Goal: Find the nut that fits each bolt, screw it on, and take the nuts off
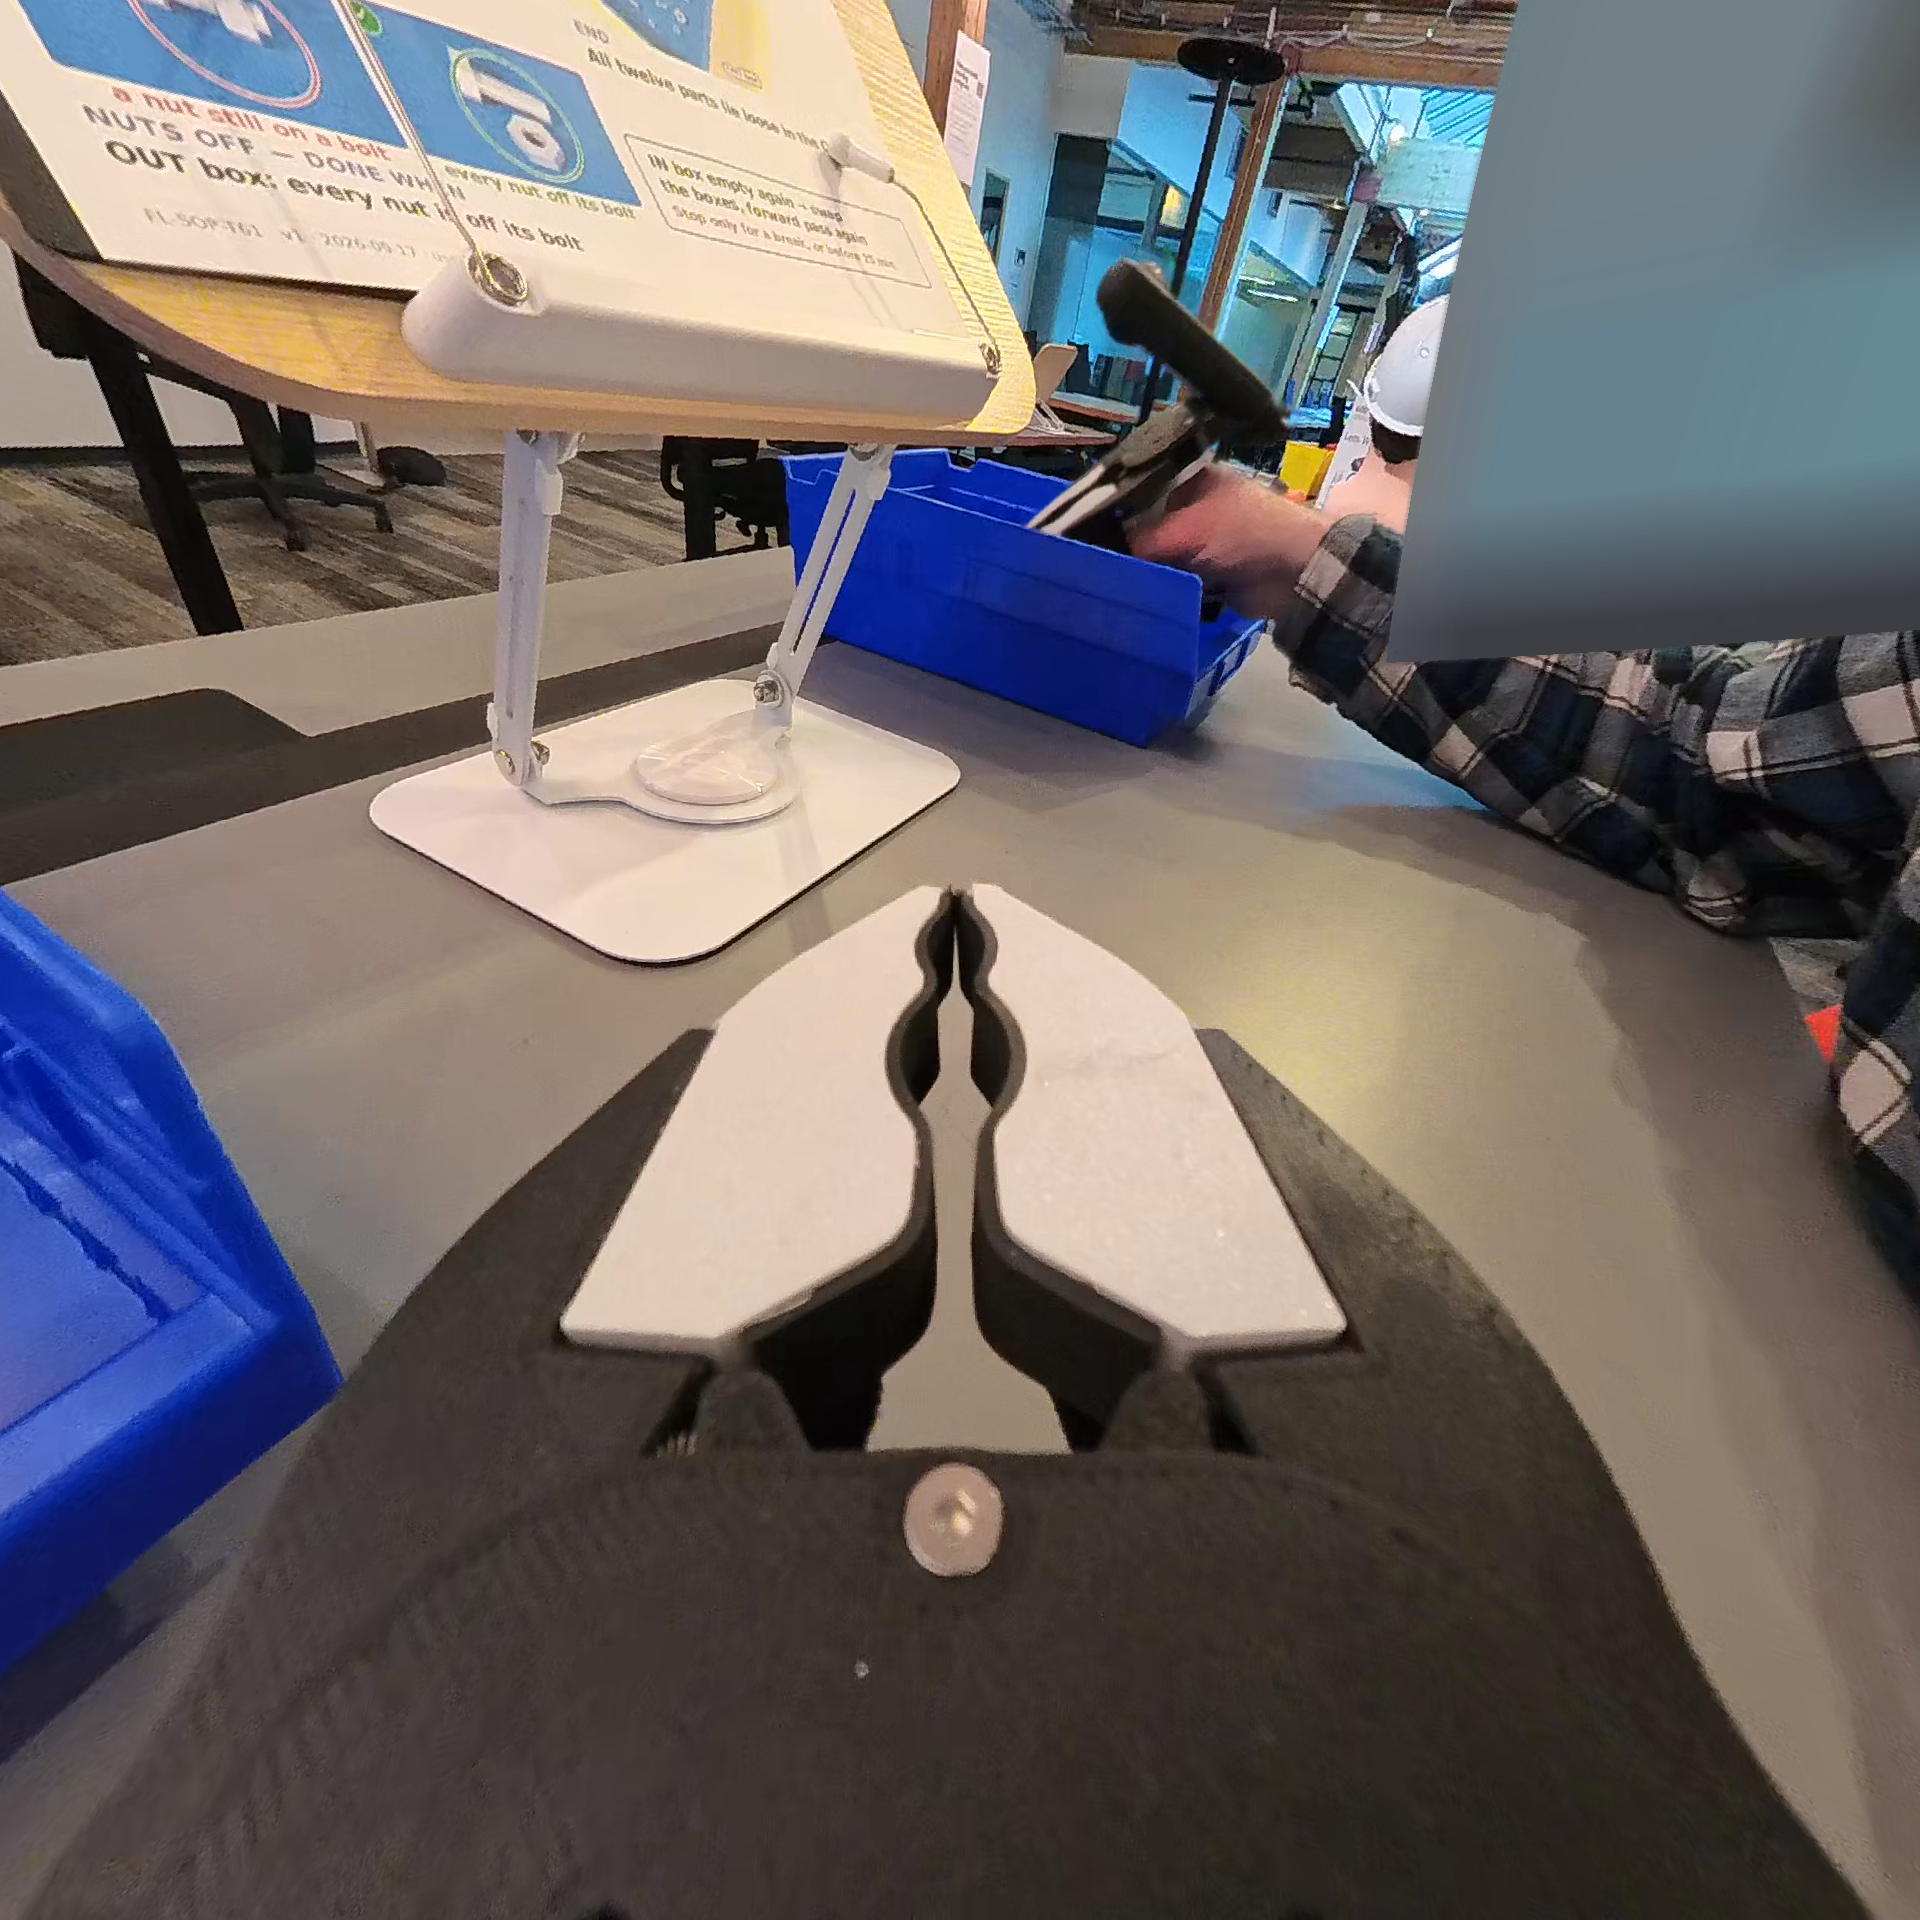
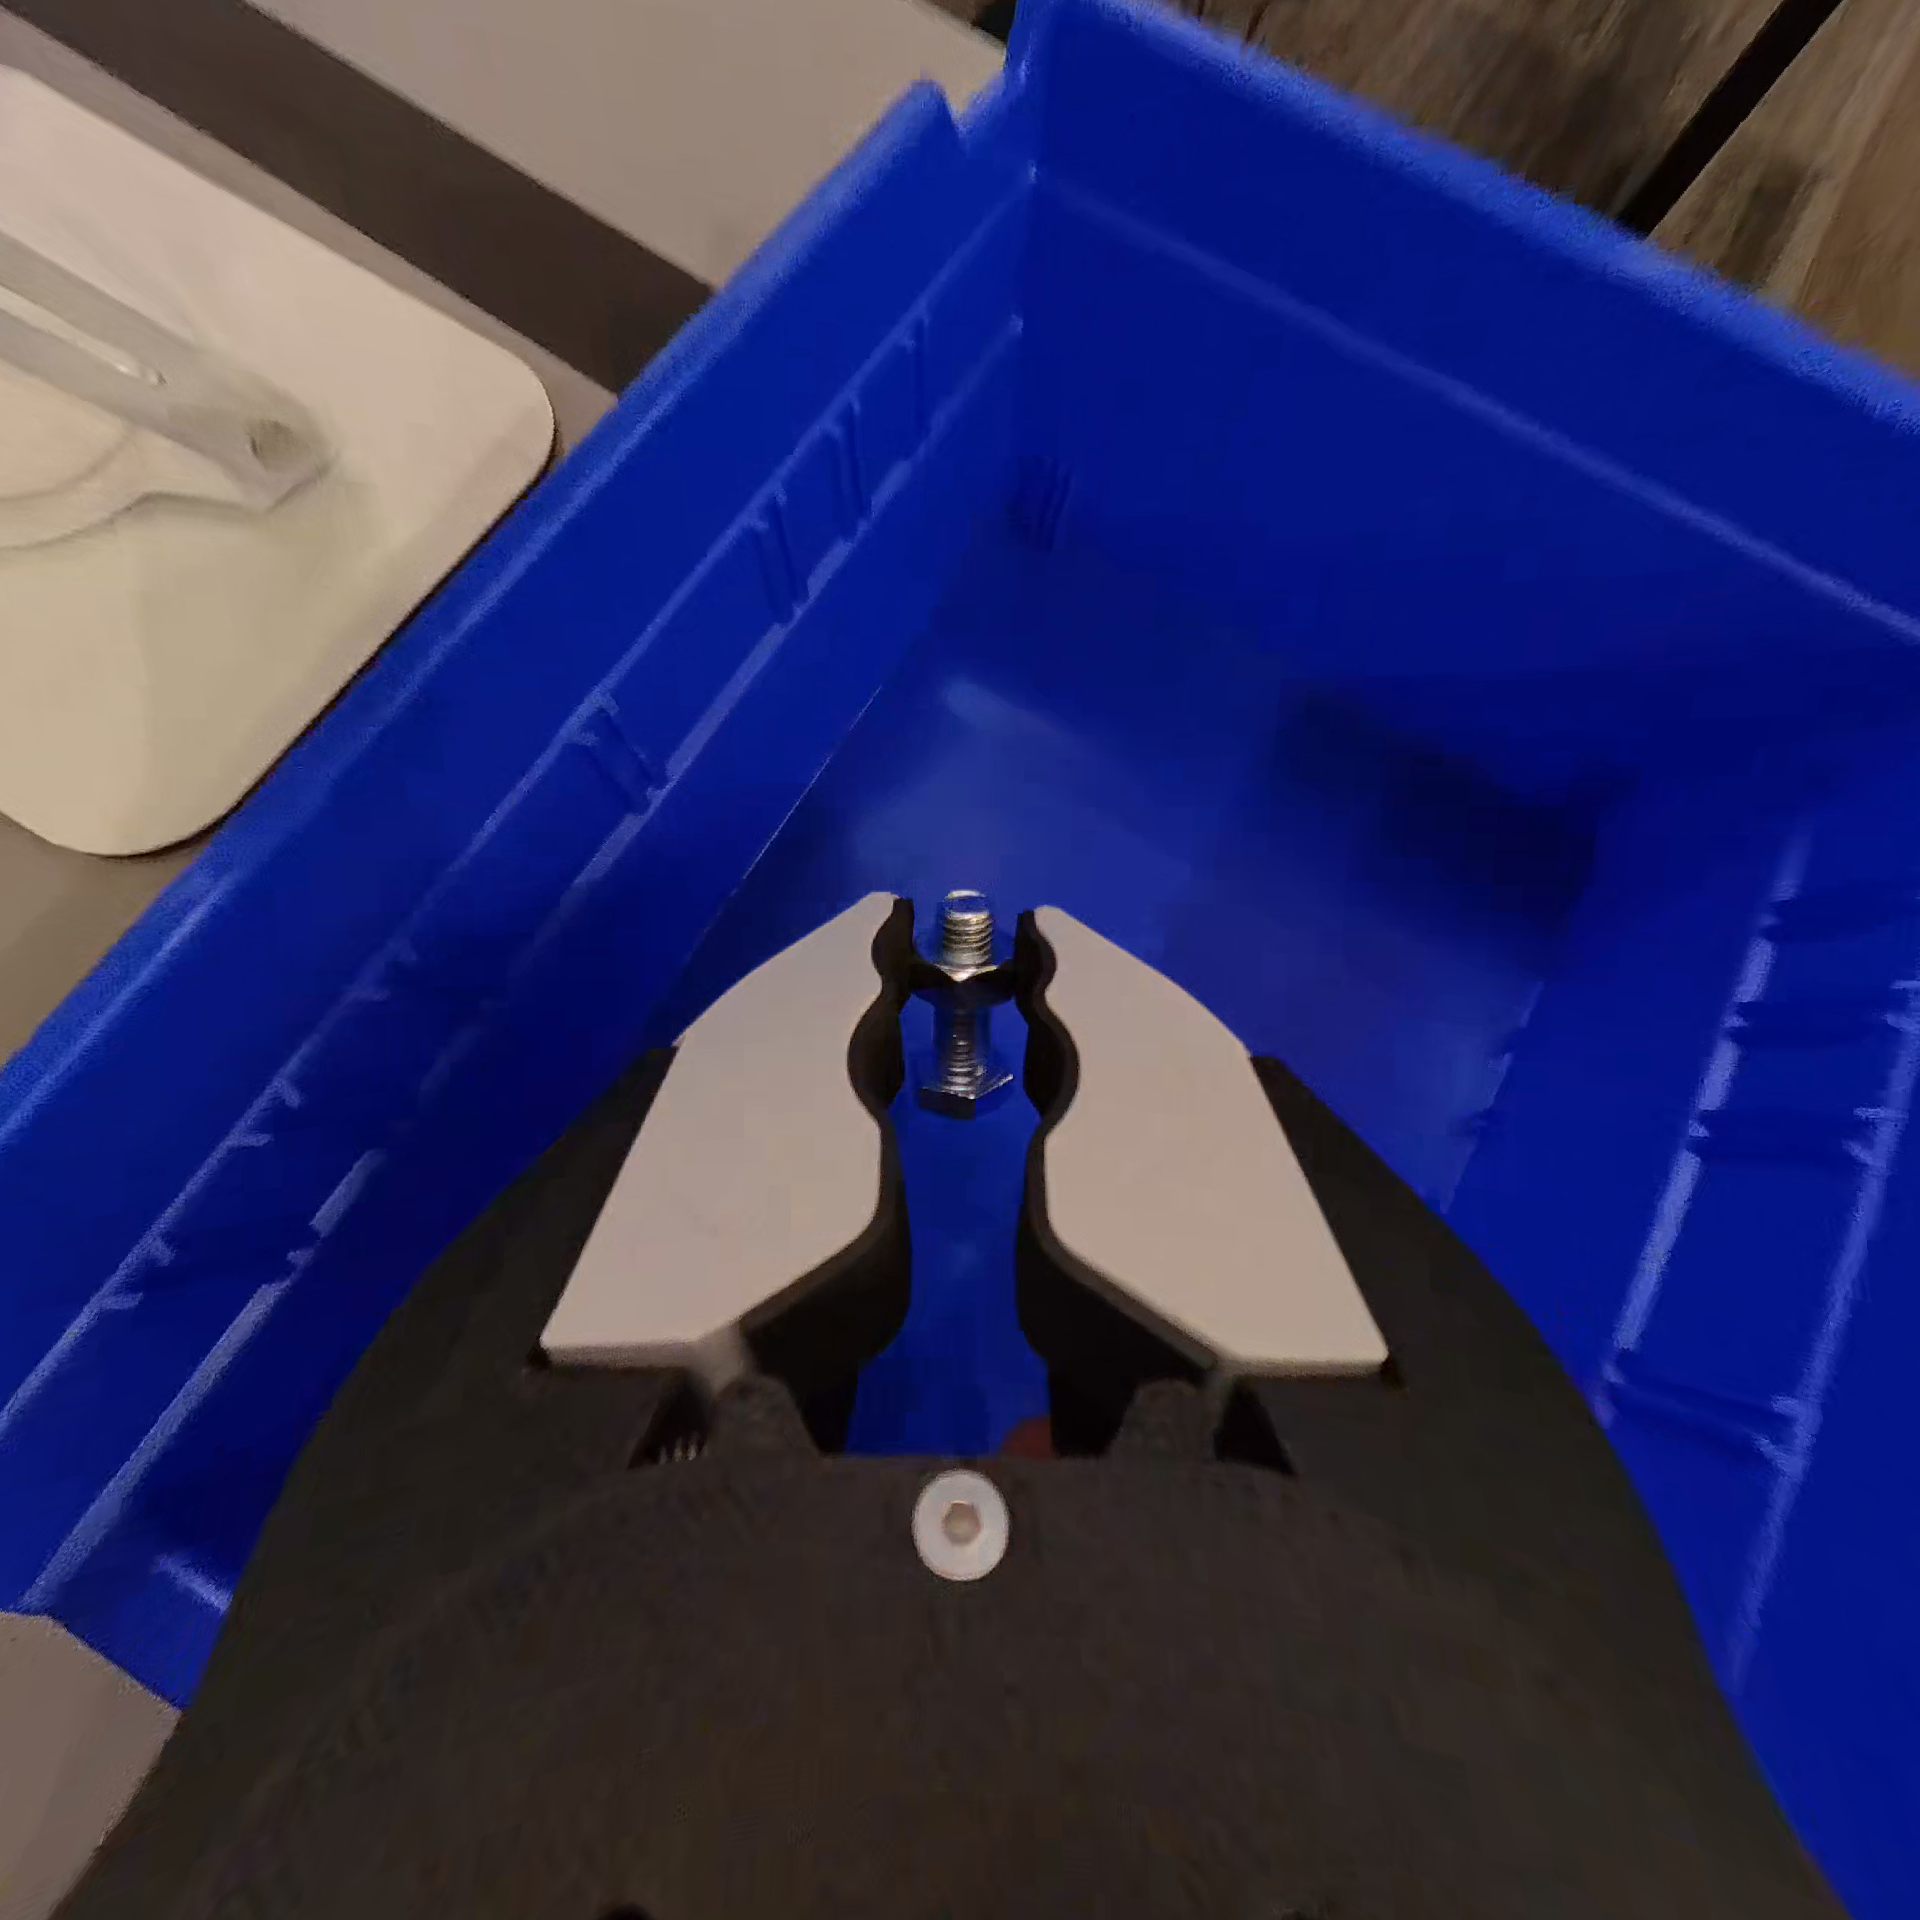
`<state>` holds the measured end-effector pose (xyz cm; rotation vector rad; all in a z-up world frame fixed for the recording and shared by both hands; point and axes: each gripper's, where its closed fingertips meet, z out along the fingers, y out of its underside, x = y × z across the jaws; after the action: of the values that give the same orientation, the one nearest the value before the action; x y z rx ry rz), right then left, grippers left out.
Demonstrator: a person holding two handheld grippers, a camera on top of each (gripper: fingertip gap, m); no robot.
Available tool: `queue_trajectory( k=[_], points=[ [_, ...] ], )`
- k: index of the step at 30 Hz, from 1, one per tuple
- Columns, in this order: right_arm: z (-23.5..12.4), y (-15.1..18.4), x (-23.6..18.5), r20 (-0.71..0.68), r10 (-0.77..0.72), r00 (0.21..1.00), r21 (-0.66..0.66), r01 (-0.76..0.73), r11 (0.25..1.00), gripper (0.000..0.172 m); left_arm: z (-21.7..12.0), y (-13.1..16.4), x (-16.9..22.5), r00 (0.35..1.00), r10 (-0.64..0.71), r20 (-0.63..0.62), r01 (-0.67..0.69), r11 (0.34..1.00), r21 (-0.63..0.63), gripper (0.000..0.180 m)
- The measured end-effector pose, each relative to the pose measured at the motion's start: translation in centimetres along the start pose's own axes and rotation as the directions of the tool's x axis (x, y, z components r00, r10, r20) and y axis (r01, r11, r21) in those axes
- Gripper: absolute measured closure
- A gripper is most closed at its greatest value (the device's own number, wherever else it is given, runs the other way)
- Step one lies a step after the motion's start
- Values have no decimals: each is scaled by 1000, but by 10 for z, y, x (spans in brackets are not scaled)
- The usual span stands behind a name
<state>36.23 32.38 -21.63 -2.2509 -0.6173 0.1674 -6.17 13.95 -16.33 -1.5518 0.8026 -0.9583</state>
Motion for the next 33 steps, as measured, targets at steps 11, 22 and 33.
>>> queue_trajectory(
  k=[11,22,33],
  points=[
    [23,29,-3,43,2,999,-151,4,988,151,2,3,-4,1000,5,-4,-5,1000,-8,180],
    [24,33,-2,58,1,998,-193,10,981,151,4,7,-7,1000,8,-1,-8,1000,-9,180],
    [28,33,2,28,-8,1000,-204,14,979,129,4,6,-8,1000,10,3,-10,1000,-9,179]
  ],
)
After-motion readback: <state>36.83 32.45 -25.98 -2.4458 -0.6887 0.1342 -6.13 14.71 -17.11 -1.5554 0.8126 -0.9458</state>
